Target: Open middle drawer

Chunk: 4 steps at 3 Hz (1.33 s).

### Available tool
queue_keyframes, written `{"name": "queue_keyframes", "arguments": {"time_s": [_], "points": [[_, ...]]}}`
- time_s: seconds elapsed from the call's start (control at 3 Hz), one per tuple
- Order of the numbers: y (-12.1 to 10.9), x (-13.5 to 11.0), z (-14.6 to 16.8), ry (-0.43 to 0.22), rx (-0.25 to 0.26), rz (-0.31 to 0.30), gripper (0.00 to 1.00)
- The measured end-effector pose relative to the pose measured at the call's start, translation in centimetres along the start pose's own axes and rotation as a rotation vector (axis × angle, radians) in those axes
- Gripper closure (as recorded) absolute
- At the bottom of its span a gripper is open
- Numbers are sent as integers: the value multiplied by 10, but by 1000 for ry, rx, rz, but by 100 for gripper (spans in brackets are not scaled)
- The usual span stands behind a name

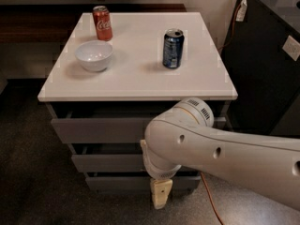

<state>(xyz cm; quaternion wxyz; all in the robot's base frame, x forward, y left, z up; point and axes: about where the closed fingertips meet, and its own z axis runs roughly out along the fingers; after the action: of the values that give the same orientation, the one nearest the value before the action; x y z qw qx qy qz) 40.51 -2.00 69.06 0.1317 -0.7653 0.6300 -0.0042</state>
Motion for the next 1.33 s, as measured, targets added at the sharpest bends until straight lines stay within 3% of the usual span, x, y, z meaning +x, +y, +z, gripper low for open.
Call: {"name": "queue_keyframes", "arguments": {"time_s": [0.67,1.33], "points": [[6,35,60,-38,5,-36,0],[-12,78,122,-72,49,35,0]]}}
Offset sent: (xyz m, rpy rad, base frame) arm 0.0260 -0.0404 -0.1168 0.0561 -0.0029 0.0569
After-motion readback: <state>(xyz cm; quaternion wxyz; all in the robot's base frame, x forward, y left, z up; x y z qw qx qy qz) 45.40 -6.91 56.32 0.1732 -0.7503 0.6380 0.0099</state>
